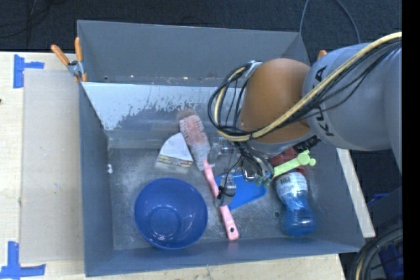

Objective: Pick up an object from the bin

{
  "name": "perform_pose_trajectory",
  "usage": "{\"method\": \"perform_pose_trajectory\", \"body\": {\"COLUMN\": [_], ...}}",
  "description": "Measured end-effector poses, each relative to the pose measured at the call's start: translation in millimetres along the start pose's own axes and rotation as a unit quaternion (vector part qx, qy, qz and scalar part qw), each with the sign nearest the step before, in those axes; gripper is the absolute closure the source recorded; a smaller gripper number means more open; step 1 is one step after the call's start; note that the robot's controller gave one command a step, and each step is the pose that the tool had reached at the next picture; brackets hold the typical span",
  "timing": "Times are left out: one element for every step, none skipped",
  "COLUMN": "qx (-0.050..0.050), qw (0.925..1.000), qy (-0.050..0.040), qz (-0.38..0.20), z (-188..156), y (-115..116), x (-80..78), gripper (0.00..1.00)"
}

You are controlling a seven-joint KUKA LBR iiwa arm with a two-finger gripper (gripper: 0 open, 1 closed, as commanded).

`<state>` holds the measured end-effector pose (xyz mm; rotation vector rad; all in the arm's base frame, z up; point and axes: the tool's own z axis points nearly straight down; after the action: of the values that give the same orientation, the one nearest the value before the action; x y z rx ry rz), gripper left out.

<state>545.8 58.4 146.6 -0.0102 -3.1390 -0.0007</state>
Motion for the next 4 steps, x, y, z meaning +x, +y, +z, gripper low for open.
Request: {"method": "perform_pose_trajectory", "body": {"qx": [0.000,0.000,-0.001,-0.001], "qw": [1.0000,1.0000,0.9999,1.0000], "qy": [0.0000,0.0011,-0.0019,0.0016], "qz": [0.000,-0.003,-0.011,0.009], "z": [0.0,16.8,29.5,46.9], "y": [0.0,-61.4,-84.8,-82.4], "x": [0.0,21.2,-30.1,-16.3], "gripper": [0.00,0.00,0.00,0.00]}}
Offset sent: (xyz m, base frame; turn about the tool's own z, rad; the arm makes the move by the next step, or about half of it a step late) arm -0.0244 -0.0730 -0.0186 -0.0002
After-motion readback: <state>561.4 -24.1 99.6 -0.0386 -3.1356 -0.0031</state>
